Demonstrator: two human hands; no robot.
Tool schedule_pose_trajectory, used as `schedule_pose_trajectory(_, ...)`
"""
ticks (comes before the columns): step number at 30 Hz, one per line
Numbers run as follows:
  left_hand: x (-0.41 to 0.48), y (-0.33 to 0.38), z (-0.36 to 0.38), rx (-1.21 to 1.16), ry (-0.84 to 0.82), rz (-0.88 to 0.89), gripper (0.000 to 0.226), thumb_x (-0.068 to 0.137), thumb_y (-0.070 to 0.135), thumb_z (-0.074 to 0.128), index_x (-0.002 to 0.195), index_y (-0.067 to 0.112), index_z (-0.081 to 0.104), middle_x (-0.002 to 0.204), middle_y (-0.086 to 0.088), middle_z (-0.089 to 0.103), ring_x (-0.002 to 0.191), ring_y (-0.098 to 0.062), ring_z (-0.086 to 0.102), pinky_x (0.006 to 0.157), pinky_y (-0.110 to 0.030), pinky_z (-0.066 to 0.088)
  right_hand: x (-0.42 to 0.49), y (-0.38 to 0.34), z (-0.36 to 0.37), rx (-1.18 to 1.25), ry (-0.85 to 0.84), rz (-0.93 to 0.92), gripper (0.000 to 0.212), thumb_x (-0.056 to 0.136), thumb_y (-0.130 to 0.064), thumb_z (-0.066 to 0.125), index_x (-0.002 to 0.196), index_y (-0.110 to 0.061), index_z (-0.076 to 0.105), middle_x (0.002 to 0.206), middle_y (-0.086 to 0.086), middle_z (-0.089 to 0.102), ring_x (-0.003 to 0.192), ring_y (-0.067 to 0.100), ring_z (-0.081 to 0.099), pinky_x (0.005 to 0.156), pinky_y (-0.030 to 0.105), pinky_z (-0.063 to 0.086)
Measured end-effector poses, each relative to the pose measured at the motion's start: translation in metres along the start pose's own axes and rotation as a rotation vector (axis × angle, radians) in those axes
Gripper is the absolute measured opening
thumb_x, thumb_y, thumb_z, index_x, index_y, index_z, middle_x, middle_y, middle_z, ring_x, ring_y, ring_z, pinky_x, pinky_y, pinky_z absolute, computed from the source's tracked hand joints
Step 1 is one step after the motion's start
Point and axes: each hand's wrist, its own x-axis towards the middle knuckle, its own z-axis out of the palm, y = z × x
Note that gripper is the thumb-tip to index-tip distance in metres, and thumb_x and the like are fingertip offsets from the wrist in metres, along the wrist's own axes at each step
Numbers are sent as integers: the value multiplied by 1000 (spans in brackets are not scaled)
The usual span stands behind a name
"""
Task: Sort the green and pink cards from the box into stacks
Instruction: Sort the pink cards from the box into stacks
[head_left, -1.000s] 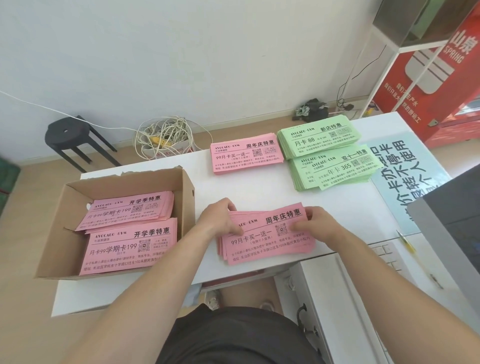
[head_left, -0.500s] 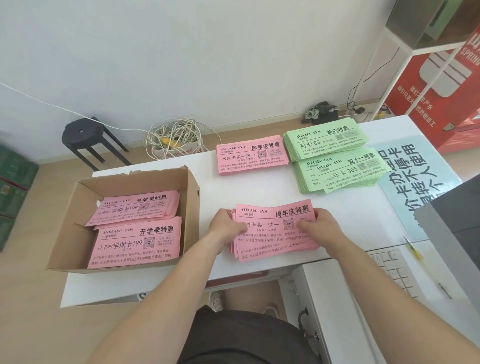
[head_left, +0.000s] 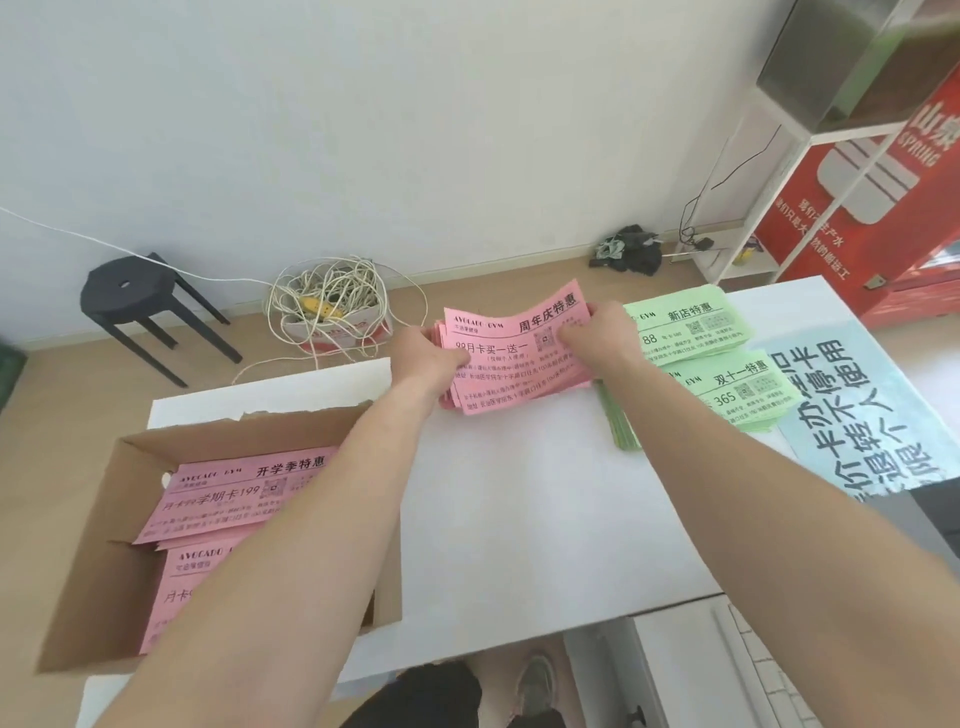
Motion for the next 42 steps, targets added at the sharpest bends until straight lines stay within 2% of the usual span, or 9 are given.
schedule_pose_trajectory(2,16,1,2,35,2,5,29,81,0,75,82,19,54,95,-2,63,84,-22,63,68,-34,55,14,-6,8,-54,2,16,14,90,-12,62,100,-18,71,104,5,75,92,24,70,78,35,59)
schedule_pose_trajectory(5,41,-8,3,133,7,12,31,78,6,78,101,13,59,101,0,65,90,-21,63,86,-35,55,27,-6,21,-107,0,48,19,90,-13,61,107,-11,71,106,7,73,84,22,63,62,25,49)
schedule_pose_trajectory(9,55,-17,0,318,-5,51,45,73,21,80,113,15,60,108,-3,71,96,-26,69,80,-44,59,32,-3,29,-182,65,38,25,88,-13,62,111,-9,68,106,9,72,91,27,67,71,32,52)
schedule_pose_trajectory(15,58,-12,-7,678,65,226,75,78,42,79,134,9,42,133,-11,52,124,-32,52,91,-42,46,28,-21,27,-769,162,-161,59,82,-30,75,131,-10,49,132,11,47,122,33,48,86,41,48)
schedule_pose_trajectory(19,72,7,-1,947,-198,558,111,66,72,74,152,20,28,153,-9,36,143,-31,31,115,-46,28,44,-28,22,-858,-249,-421,126,59,-63,86,158,-24,19,162,5,20,147,30,22,116,48,32)
schedule_pose_trajectory(23,85,0,19,1184,-454,560,155,42,85,75,158,26,-10,165,-13,5,153,-36,-5,122,-58,4,59,-7,38,-1092,-473,-457,164,44,-74,86,158,-20,-19,168,11,-7,155,31,-7,125,53,6)
schedule_pose_trajectory(27,84,-14,30,1323,-479,617,157,42,83,75,156,25,-17,163,-17,7,152,-38,2,121,-59,5,68,11,45,-1222,-414,-555,162,48,-72,84,157,-19,-23,165,14,5,154,33,1,124,58,5)
schedule_pose_trajectory(32,84,-13,22,1348,-377,733,136,49,66,76,156,23,4,144,-13,33,133,-37,38,117,-56,21,69,10,36,-1206,-383,-632,147,51,-62,83,158,-21,-10,151,7,25,143,32,24,123,54,14)
schedule_pose_trajectory(42,91,-18,21,1383,-416,693,133,52,65,74,155,28,-1,140,-13,42,127,-36,45,114,-52,28,78,13,42,-1196,-394,-667,136,48,-62,82,154,-22,6,138,4,42,129,31,44,118,51,25)
